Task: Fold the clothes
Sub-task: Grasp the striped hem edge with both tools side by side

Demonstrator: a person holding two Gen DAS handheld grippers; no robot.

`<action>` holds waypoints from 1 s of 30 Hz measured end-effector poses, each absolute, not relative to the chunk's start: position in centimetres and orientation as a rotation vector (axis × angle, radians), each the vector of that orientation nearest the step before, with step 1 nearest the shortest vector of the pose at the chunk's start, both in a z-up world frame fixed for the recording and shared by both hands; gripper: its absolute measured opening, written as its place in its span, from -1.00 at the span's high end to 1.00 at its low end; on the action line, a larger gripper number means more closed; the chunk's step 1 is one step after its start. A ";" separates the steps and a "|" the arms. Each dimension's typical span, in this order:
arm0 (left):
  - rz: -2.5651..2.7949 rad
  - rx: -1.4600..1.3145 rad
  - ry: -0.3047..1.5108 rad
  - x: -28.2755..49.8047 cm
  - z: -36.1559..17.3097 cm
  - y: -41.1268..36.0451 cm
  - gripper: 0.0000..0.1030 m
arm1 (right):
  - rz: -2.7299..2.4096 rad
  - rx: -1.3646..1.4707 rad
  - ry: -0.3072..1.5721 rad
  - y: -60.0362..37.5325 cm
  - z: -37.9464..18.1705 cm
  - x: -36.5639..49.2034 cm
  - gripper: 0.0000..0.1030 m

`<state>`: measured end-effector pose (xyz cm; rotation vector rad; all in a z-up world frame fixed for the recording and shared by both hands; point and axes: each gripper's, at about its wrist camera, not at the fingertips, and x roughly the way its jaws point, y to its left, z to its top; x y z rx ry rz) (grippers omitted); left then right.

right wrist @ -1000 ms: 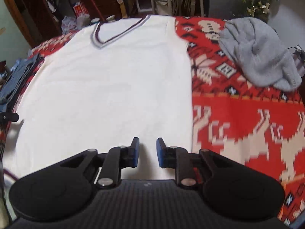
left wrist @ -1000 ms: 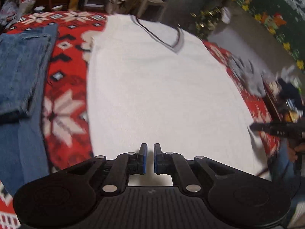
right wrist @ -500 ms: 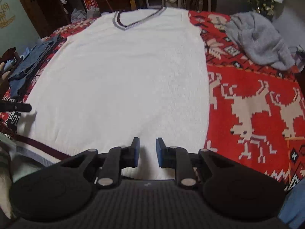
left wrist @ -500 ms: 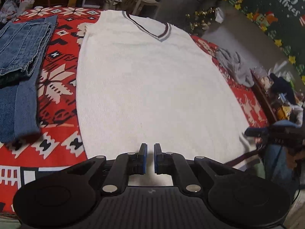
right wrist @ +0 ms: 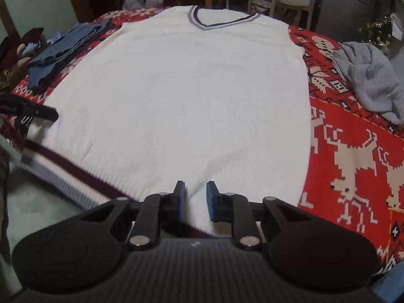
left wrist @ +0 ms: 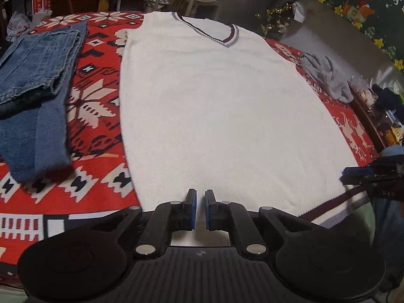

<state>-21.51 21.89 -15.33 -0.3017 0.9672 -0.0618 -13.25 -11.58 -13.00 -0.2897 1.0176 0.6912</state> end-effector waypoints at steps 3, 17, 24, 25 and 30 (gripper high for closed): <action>-0.055 -0.344 0.956 -22.5 -15.0 23.1 0.77 | 0.667 -0.230 1.055 -13.1 -12.0 -12.9 0.60; -0.092 -0.673 1.029 -25.9 -16.2 25.8 0.46 | 0.408 0.284 1.313 -22.8 -13.2 -12.1 0.53; -0.118 -0.669 1.045 -26.1 -16.6 25.3 0.42 | 0.425 0.331 1.344 -22.4 -14.0 -12.4 0.49; -0.125 -0.699 1.051 -26.1 -16.9 25.4 0.42 | 0.428 0.336 1.345 -22.4 -14.1 -12.3 0.48; -0.166 -0.747 1.074 -25.6 -18.0 24.9 0.44 | 0.452 0.409 1.385 -22.4 -15.3 -12.1 0.46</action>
